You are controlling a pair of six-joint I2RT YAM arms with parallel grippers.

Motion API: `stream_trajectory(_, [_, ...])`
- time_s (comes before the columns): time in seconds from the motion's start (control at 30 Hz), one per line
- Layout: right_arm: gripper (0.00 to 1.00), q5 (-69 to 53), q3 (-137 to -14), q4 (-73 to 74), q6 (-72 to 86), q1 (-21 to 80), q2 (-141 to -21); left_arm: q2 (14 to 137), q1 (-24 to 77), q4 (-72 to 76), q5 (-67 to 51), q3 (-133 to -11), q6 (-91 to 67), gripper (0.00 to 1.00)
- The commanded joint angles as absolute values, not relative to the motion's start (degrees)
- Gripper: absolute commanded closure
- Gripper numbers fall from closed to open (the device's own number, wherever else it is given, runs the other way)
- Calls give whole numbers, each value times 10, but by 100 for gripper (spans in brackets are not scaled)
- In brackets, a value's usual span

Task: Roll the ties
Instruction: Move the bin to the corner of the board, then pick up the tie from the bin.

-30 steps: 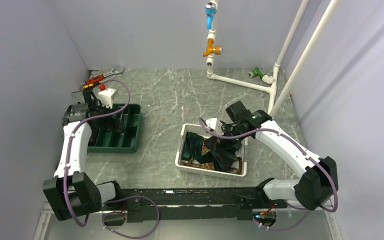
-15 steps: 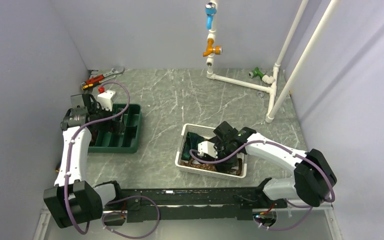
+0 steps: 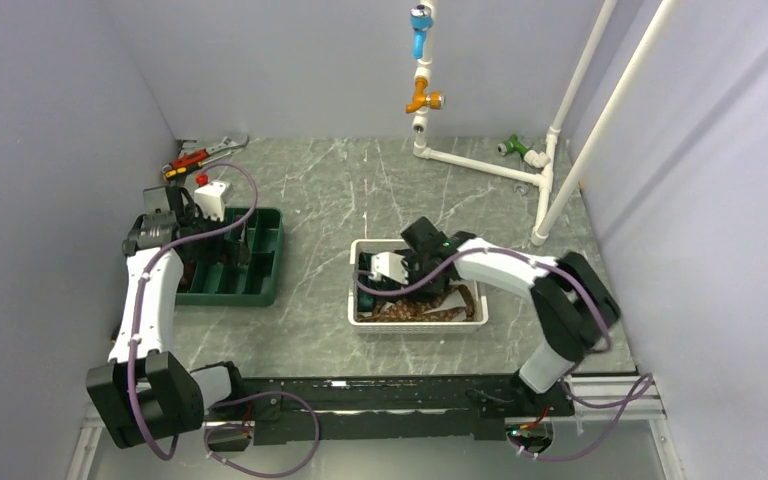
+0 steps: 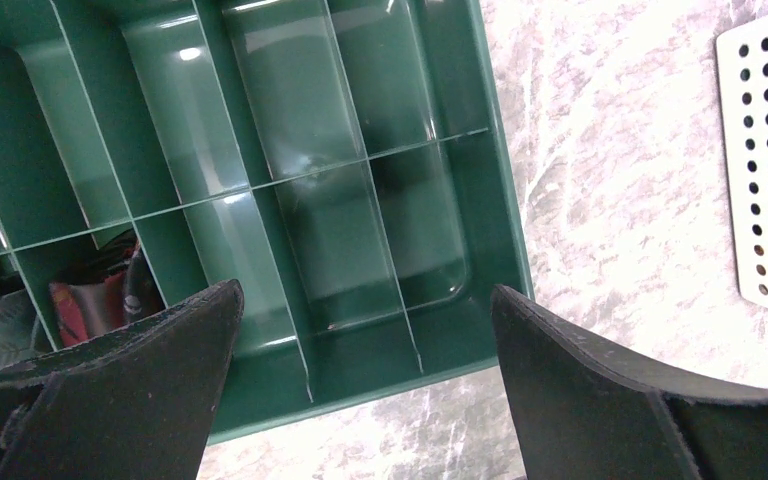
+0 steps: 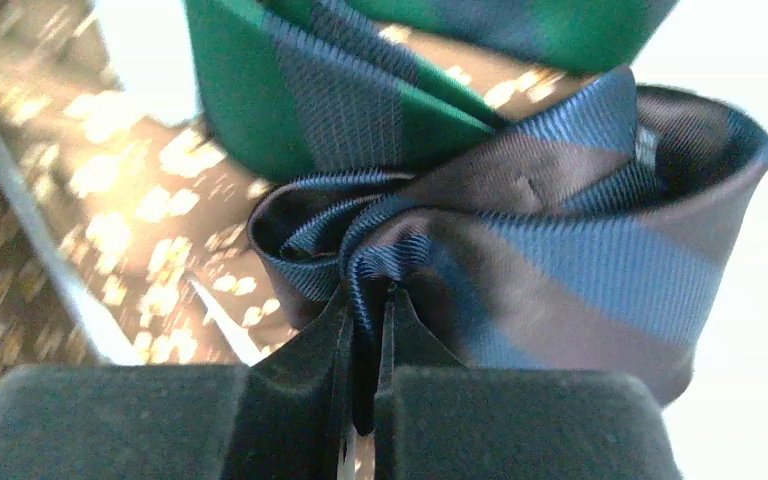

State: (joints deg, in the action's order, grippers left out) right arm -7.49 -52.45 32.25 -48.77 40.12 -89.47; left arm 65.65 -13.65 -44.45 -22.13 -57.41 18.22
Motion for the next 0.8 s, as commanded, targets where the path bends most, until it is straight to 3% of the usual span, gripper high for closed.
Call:
stream_trajectory(0.0, [100, -55, -640, 226, -469, 382, -1031, 689, -145, -437, -225, -610, 161, 0])
stream_trajectory(0.23, [100, -37, -961, 248, -417, 333, -1283, 736, -165, -450, -228, -659, 159, 1])
stream_trajectory(0.43, [100, 58, -1344, 257, -344, 324, -1455, 789, -185, -467, -227, -723, 163, 1])
stream_trajectory(0.5, [100, 36, -1355, 244, -318, 322, -1413, 801, -190, -472, -233, -743, 169, 1])
stream_trajectory(0.67, [100, -65, -1143, 175, -298, 339, -1203, 806, -191, -460, -248, -752, 177, 1])
stream_trajectory(0.77, [100, -77, -1089, 168, -287, 345, -1137, 809, -191, -454, -258, -753, 172, 1])
